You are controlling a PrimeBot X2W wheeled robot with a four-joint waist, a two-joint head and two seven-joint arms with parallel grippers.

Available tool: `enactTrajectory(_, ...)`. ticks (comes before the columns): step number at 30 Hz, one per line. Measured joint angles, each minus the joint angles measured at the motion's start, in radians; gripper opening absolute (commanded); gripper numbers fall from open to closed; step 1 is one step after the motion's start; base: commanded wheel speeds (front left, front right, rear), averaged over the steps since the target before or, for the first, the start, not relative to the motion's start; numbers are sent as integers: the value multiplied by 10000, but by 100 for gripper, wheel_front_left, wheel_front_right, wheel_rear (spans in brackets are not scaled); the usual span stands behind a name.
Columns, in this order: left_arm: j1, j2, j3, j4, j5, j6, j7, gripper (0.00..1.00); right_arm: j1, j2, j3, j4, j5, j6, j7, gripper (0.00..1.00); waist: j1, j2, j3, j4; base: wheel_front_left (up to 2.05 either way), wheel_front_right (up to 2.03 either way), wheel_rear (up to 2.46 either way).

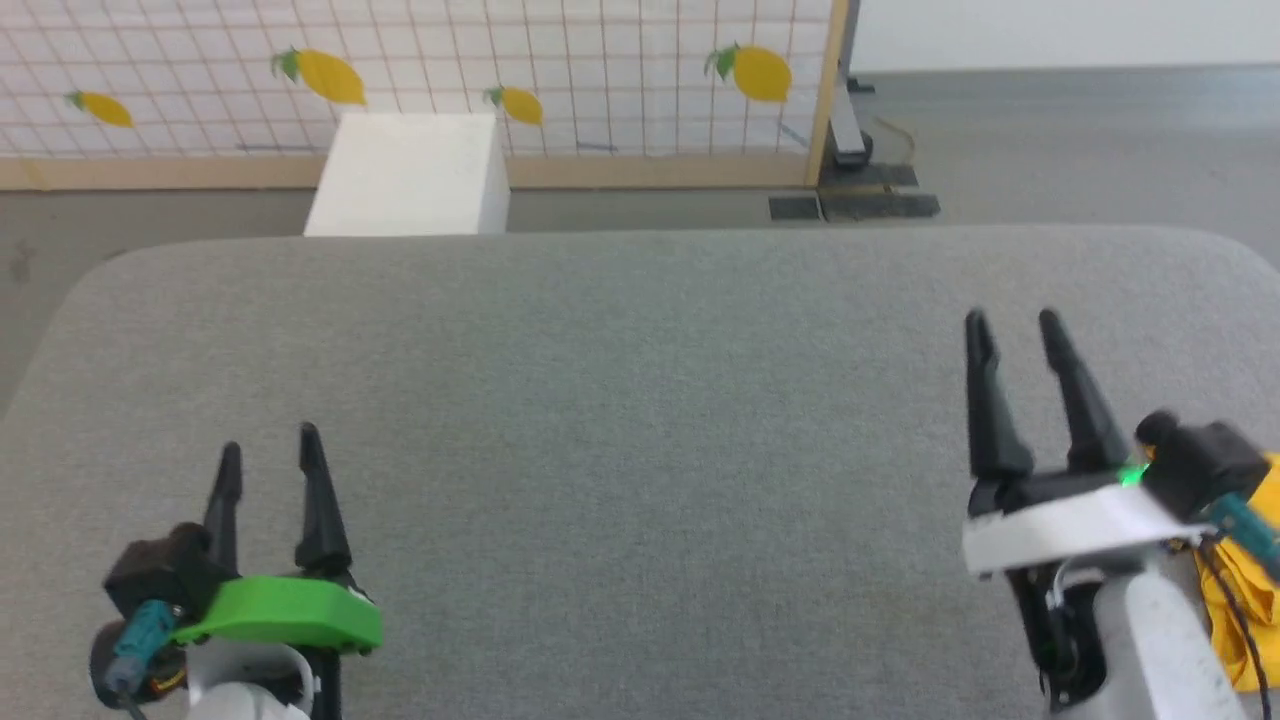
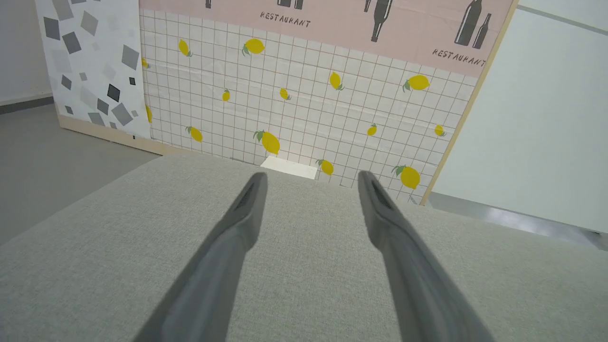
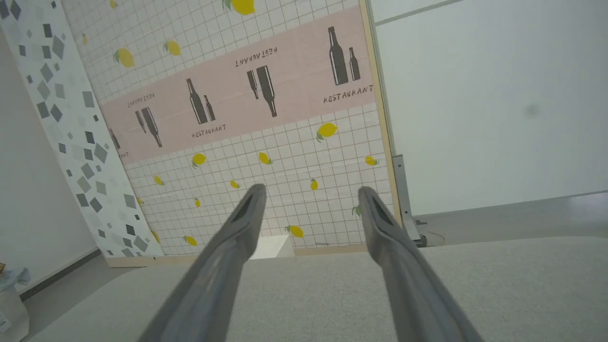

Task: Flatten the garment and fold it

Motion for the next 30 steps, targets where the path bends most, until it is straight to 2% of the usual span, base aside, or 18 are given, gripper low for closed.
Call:
enactTrajectory(6, 270, -58, -606, 591, 199, -4, 190, 100, 659, 6, -155, 878, -577, 0, 0, 100, 0, 0, -420, 242, 0, 0, 0)
enactTrajectory(12, 272, -90, -1139, 1388, 410, -44, 257, 100, 967, -4, -468, 1597, -834, 0, 10, 100, 0, 0, -252, 256, 0, 0, 0)
enactTrajectory(30, 122, -188, -1198, 1998, 268, 48, -94, 100, 959, -2, -303, 2332, -635, 0, 100, 100, 1, 0, -63, 150, 0, 0, 0)
